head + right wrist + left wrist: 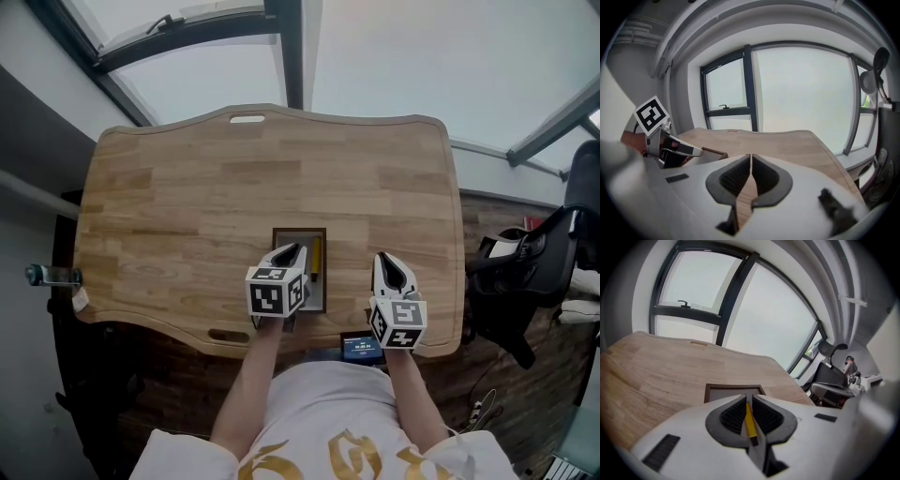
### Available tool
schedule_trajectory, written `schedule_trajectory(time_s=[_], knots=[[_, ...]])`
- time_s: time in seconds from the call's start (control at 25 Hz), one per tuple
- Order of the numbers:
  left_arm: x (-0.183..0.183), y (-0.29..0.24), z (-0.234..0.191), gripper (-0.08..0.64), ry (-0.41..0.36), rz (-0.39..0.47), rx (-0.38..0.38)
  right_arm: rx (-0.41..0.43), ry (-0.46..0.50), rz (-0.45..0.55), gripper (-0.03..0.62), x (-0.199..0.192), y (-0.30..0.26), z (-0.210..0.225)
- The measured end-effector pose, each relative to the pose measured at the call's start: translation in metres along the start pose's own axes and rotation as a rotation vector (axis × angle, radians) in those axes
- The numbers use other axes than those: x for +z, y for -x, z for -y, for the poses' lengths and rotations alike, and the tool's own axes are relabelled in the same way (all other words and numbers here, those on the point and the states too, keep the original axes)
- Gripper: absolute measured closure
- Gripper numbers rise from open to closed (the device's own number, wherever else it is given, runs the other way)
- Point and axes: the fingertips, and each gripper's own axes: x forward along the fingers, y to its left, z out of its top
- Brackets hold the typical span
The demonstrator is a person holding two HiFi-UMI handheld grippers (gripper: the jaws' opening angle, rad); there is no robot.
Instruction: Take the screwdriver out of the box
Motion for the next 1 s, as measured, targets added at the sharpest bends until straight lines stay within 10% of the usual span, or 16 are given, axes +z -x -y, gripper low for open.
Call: schedule_trajectory(time_s=[1.0], knots=[[-0.047, -0.059, -0.005, 0.425, 0.122, -0.339, 0.059, -0.006, -0.035, -0.066, 0.558, -0.015, -0.026, 0.028]])
